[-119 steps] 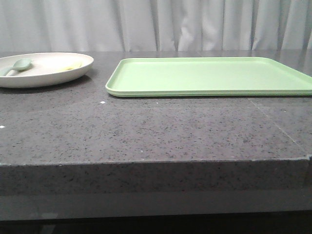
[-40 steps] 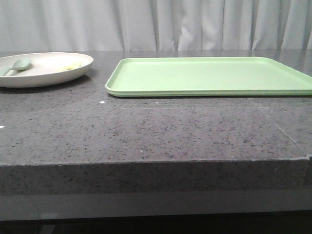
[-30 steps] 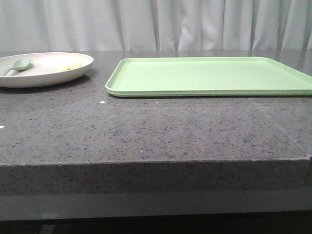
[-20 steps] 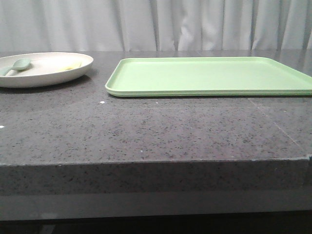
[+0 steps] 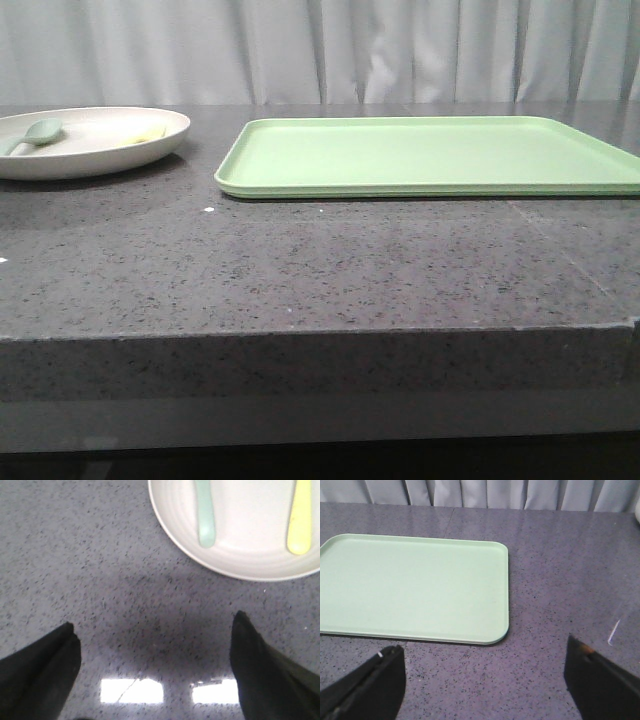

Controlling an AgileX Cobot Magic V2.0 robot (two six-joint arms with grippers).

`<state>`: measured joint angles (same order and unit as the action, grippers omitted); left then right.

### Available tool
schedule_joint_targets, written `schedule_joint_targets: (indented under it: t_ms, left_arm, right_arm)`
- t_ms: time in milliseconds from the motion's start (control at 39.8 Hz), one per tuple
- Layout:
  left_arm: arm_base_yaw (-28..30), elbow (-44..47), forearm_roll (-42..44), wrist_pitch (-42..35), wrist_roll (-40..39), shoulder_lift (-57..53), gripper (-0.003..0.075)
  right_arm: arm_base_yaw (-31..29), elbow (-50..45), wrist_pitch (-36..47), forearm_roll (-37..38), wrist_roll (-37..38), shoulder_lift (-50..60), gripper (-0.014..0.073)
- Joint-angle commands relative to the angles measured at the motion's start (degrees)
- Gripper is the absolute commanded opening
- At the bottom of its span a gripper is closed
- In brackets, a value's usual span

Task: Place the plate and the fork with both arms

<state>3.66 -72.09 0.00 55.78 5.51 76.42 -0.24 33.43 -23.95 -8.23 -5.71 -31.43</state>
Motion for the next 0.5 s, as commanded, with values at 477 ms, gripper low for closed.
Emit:
schedule_joint_targets:
  t_ms: [477]
  left_arm:
    - [9.3,-32.7,-17.5,9.1,14.2,30.1,0.0433]
  right_arm:
    - [-0.1,2.1,4.7,0.4,-0.1,-0.6,0.0662]
